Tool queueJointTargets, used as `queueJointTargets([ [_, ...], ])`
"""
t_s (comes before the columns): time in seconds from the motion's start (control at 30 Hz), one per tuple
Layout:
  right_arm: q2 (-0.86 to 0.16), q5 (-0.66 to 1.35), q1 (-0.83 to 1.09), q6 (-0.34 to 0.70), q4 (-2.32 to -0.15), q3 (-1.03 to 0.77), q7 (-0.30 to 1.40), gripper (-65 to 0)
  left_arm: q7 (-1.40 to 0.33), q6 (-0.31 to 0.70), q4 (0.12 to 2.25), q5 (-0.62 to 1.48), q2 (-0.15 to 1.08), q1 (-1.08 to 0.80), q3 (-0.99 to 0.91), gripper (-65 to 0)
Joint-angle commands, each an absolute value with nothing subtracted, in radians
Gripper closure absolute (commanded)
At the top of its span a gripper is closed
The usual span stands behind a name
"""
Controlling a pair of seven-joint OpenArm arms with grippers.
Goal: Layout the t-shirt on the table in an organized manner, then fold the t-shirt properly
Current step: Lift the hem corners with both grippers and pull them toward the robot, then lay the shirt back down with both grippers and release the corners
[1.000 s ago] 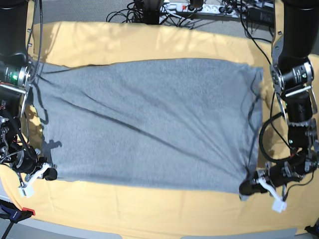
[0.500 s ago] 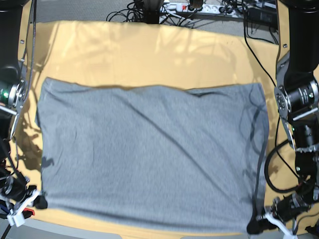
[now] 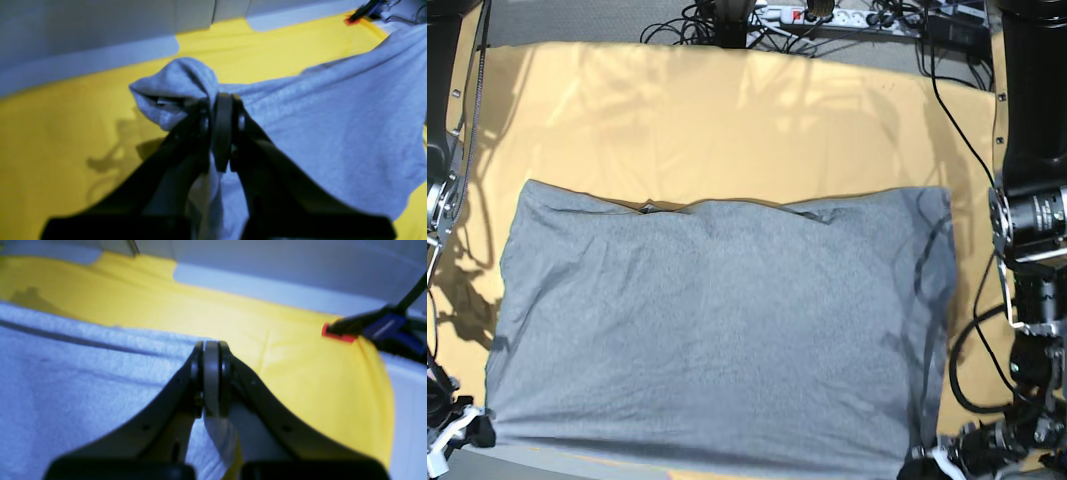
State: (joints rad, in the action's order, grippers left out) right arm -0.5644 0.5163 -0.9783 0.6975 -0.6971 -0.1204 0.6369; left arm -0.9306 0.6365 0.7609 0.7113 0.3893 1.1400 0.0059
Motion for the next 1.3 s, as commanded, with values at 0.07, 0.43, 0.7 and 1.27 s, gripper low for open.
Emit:
queueJointTargets([
  [0.07, -0.624, 0.584, -1.028, 0.698, -0.784, -0.125, 0.651, 0.0, -0.964, 0.636, 0.78, 0.801, 0.402, 1.264, -0.01, 0.0],
  [0.43, -0.7, 0.789, -1.028, 0.698, -0.948, -0.125, 0.776, 0.0, -1.095, 0.698, 0.78, 1.041, 0.402, 1.309, -0.01, 0.0],
  [0.7, -0.785, 0.93, -1.028, 0.698, -1.101, -0.125, 0.878, 0.0, -1.178, 0.698, 0.78, 1.135, 0.402, 1.309, -0.01, 0.0],
  [1.27, -0.94, 1.343, -1.028, 0.698, -1.259, -0.125, 1.192, 0.0, -1.396, 0.698, 0.781, 1.484, 0.402, 1.309, -0.01, 0.0],
])
